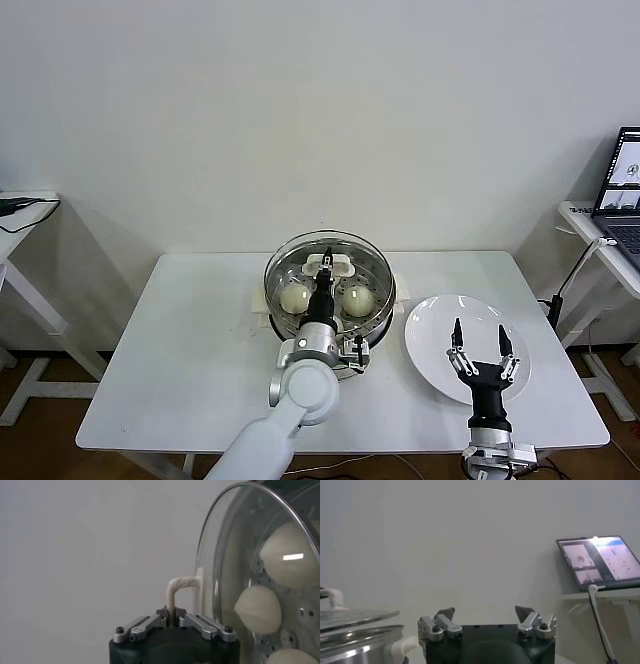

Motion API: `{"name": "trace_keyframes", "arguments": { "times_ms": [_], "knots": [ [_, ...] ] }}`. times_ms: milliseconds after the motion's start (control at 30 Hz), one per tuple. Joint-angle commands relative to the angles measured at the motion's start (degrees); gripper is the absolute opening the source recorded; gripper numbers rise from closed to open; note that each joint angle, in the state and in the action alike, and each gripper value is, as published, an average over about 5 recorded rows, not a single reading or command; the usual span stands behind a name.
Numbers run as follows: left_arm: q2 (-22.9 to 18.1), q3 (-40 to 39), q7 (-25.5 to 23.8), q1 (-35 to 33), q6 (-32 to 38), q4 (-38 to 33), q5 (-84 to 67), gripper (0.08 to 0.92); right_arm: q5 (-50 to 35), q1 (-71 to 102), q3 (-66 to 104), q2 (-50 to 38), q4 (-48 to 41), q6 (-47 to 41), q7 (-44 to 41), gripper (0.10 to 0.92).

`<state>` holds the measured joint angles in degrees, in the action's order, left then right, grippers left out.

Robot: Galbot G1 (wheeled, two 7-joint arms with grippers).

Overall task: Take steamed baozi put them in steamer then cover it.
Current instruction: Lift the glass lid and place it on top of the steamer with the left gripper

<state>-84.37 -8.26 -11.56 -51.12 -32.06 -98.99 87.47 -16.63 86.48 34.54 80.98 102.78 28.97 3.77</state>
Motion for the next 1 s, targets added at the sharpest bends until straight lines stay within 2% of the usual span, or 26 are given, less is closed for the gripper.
{"name": "trace_keyframes", "arguments": {
  "times_ms": [33, 1000],
  "knots": [
    [-0.85, 0.33, 0.79, -0.91, -0.09, 0.89, 0.45, 0.185, 0.36, -0.16, -0.26, -0.05, -0.18, 0.04, 0.0, 0.823],
    [-2.16, 0.82, 0.4, -1.17, 0.11, 2.58, 1.35, 0.185, 1.82, -0.92, -0.94, 0.12, -1.65, 0.6, -0.08, 0.823]
  ]
}}
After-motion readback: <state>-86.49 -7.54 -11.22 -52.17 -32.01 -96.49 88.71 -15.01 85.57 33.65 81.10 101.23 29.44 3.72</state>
